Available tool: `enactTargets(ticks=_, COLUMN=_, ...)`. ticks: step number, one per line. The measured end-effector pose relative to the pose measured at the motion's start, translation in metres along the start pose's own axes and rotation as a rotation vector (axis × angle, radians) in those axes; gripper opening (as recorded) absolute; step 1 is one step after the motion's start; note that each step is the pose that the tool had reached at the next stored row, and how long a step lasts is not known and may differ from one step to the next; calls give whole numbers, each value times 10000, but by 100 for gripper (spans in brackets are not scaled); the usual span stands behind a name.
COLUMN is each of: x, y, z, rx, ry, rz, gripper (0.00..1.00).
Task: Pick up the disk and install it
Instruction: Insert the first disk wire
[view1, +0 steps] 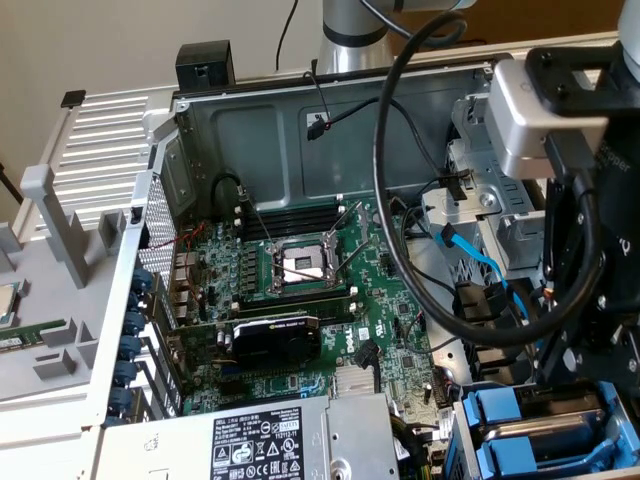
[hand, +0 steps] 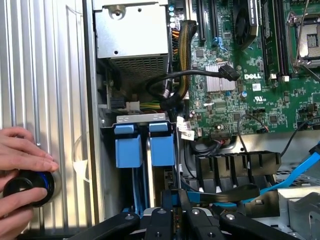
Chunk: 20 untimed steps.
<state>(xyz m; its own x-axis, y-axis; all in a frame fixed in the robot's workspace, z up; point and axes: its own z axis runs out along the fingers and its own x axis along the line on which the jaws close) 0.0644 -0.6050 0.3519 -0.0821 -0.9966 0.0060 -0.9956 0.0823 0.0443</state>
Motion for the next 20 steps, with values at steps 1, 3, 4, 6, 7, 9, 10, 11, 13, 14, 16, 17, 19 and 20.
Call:
enactTargets(ticks=1, x=0, y=-1, z=1, rx=0, ry=0, rz=1, gripper=16)
enactTargets(ticks=3, x=0, y=-6, z=5, rx=0, ry=-3, rz=1, gripper=16)
enactTargets(ticks=4, x=0, y=-8, z=9, rx=0, ry=-4, rz=4, gripper=16)
enactTargets(ticks=6, x=0, y=-13, z=12, rx=-1, ry=-4, rz=6, gripper=16)
enactTargets(ticks=7, x=0, y=-14, z=15, rx=-1, ry=-4, rz=9, gripper=16)
enactTargets(ticks=9, x=0, y=-16, z=18, rx=-1, ry=-4, rz=12, gripper=16)
enactTargets(ticks=10, x=0, y=-16, z=20, rx=-2, ry=-4, rz=13, gripper=16)
enactTargets(ticks=11, x=0, y=-16, z=23, rx=-1, ry=-5, rz=15, gripper=16)
enactTargets(ticks=13, x=0, y=-17, z=30, rx=-2, ry=-5, rz=17, gripper=16)
enactTargets(ticks=14, x=0, y=-17, z=31, rx=-2, ry=-4, rz=17, gripper=16)
enactTargets(ticks=16, x=1, y=-17, z=36, rx=-2, ry=-5, rz=18, gripper=16)
enactTargets(ticks=17, x=0, y=-18, z=38, rx=-2, ry=-5, rz=18, gripper=16)
enactTargets(ticks=19, x=0, y=-18, z=43, rx=-2, ry=-6, rz=19, gripper=16)
enactTargets(ticks=20, x=0, y=-18, z=45, rx=-2, ry=-5, rz=19, gripper=16)
